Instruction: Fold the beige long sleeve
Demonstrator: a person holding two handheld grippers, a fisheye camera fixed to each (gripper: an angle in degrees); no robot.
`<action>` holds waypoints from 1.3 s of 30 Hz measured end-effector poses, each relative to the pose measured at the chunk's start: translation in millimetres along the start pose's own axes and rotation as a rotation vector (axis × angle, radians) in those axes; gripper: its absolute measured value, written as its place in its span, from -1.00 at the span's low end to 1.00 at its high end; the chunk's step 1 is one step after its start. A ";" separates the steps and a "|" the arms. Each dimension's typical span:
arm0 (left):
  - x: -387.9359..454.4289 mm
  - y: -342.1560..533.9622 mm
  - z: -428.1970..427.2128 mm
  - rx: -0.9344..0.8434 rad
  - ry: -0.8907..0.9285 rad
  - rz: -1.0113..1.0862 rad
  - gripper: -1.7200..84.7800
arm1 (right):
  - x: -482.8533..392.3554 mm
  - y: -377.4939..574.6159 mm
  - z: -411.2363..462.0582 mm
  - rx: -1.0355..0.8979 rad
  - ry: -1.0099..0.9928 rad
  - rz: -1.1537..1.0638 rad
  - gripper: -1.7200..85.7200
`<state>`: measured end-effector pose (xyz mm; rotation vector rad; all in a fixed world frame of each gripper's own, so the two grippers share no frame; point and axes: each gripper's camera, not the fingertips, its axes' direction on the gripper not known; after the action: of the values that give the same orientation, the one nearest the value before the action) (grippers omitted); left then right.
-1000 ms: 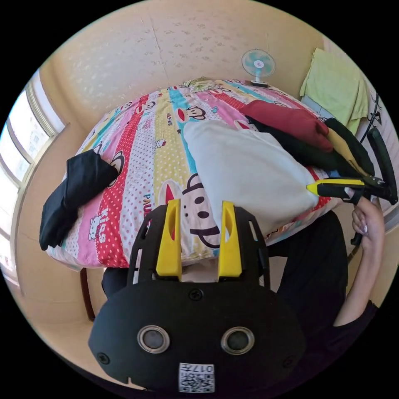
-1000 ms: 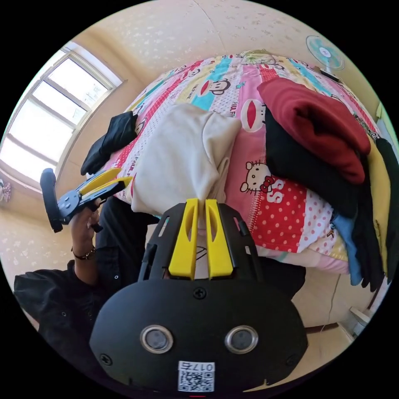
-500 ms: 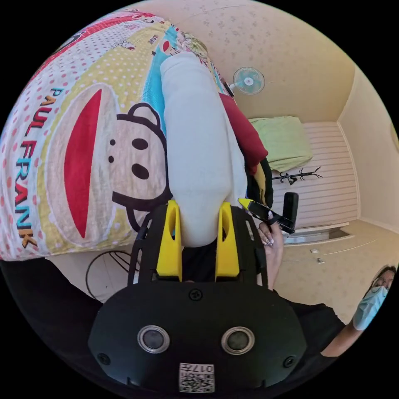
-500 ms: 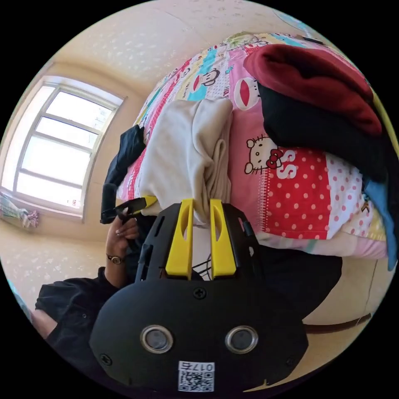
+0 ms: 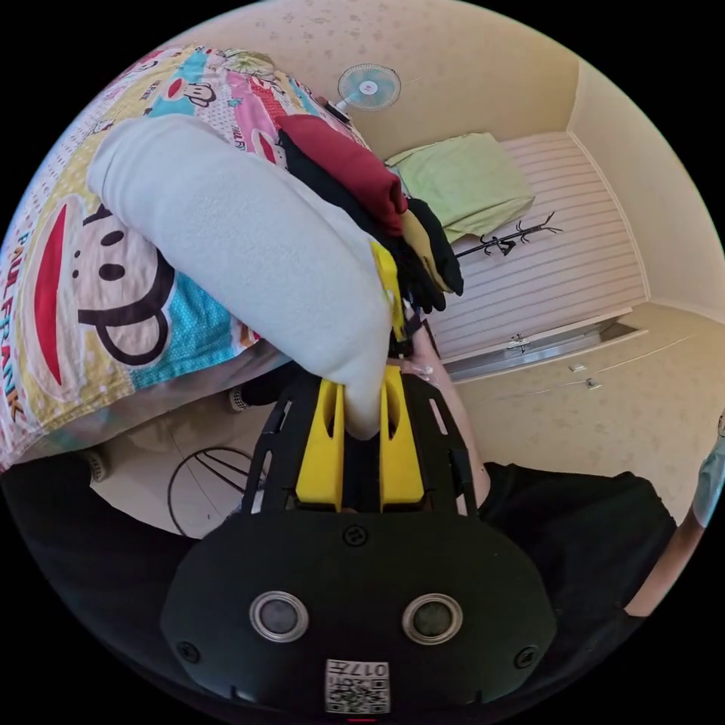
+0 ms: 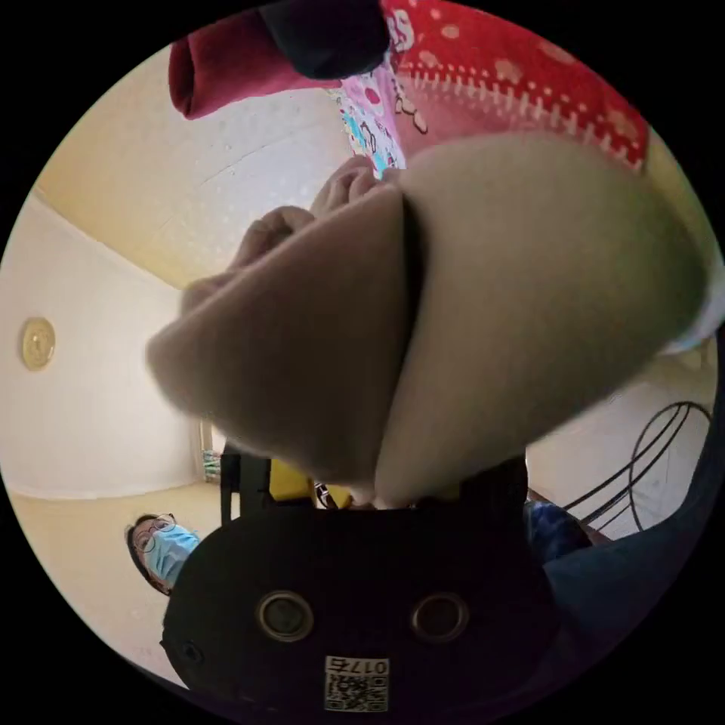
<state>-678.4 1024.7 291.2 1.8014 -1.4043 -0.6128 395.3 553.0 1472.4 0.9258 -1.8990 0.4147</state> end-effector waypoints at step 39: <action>108.5 -67.6 -100.6 -0.166 -0.635 0.096 -0.70 | -69.0 -99.4 -52.3 0.475 0.777 -0.437 -0.68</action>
<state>-532.0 955.4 305.9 1.4527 -1.7692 -1.2854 519.7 549.8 1428.9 1.2225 -0.8734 0.8318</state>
